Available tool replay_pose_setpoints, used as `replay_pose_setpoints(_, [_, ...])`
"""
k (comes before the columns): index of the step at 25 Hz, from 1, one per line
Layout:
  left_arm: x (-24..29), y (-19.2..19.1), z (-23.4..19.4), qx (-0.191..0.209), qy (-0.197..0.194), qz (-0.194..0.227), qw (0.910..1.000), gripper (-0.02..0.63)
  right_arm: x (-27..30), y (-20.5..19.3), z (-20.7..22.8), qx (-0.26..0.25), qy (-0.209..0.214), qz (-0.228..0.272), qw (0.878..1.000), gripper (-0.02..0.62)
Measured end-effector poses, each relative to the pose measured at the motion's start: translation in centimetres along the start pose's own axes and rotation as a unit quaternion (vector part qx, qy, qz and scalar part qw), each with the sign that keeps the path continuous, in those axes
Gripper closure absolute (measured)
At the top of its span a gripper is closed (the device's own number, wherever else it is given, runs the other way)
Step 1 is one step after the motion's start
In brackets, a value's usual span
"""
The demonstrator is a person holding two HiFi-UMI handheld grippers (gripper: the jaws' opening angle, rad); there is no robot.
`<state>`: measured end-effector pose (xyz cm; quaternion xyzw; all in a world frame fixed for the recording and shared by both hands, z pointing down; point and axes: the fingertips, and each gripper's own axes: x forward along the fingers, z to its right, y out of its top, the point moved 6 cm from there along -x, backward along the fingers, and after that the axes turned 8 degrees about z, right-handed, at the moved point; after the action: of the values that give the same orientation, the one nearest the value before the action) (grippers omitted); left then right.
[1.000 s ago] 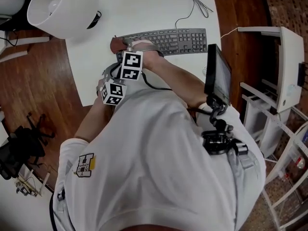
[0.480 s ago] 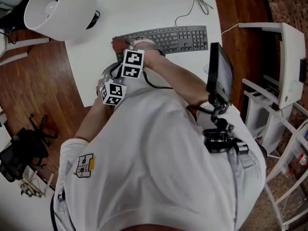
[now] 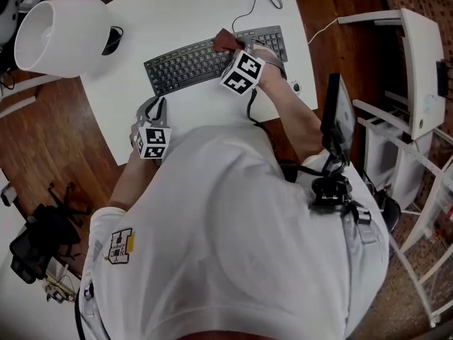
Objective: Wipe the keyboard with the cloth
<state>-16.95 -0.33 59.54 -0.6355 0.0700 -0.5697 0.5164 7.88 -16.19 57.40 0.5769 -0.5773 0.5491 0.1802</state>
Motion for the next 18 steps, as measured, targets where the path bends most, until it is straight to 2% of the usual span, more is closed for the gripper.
replay_pose_setpoints(5, [-0.1,0.3,0.1,0.001,0.010,-0.008,0.9999,0.571,-1.9,-7.6,5.9,0.068,-0.069,-0.054,0.994,0.509])
replay_pose_setpoints(10, [0.0,0.4,0.3,0.004,0.013,-0.012,0.9998,0.570,-3.1,-12.2,8.5,0.107,-0.097,-0.091,0.985,0.509])
replay_pose_setpoints(14, [0.0,0.3,0.4,0.002,0.014,-0.011,0.9998,0.570,-3.3,-10.3,7.8,0.092,-0.097,-0.077,0.988,0.509])
replay_pose_setpoints(16, [0.1,0.3,0.5,0.000,0.015,-0.008,0.9999,0.570,-3.4,-6.9,6.2,0.069,-0.081,-0.048,0.993,0.509])
replay_pose_setpoints(18, [0.0,0.3,0.6,-0.001,0.016,-0.004,0.9999,0.570,-3.1,-2.0,3.1,0.033,-0.045,-0.007,0.998,0.509])
